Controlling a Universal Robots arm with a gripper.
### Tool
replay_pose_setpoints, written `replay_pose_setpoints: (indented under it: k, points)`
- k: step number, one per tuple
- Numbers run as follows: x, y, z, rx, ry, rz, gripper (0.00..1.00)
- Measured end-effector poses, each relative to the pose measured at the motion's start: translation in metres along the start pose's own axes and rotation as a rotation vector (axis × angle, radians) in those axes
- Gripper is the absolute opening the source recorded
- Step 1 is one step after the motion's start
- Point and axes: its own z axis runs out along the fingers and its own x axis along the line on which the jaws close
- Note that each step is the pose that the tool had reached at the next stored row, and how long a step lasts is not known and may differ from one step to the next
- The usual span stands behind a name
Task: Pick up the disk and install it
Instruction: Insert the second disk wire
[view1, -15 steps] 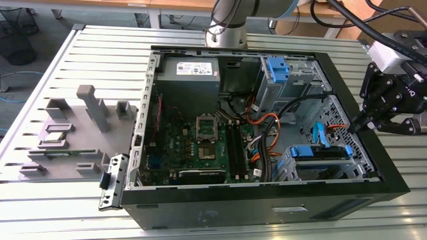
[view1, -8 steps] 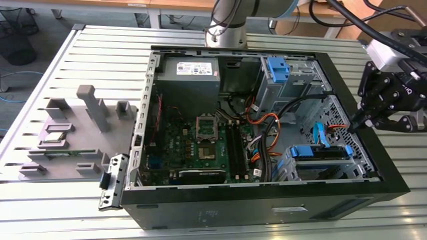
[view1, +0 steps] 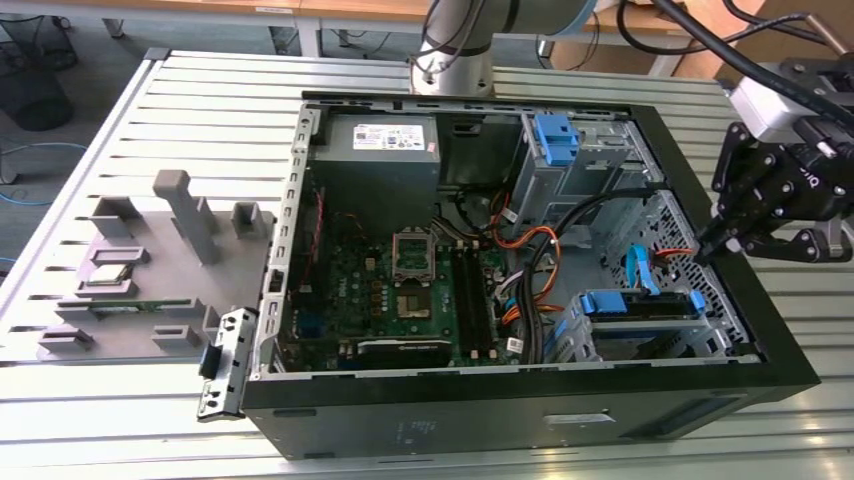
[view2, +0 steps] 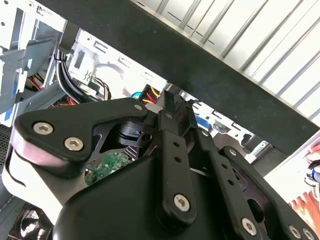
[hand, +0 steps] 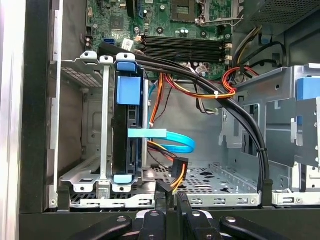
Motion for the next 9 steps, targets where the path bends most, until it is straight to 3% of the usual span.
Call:
replay_pose_setpoints:
  k: [5,9]
  points:
    - [0.0001,-0.003,0.0015,-0.0219,0.0077,0.002,0.24]
    - [0.0002,-0.0031,0.0016,-0.0235,0.0083,0.003,0.24]
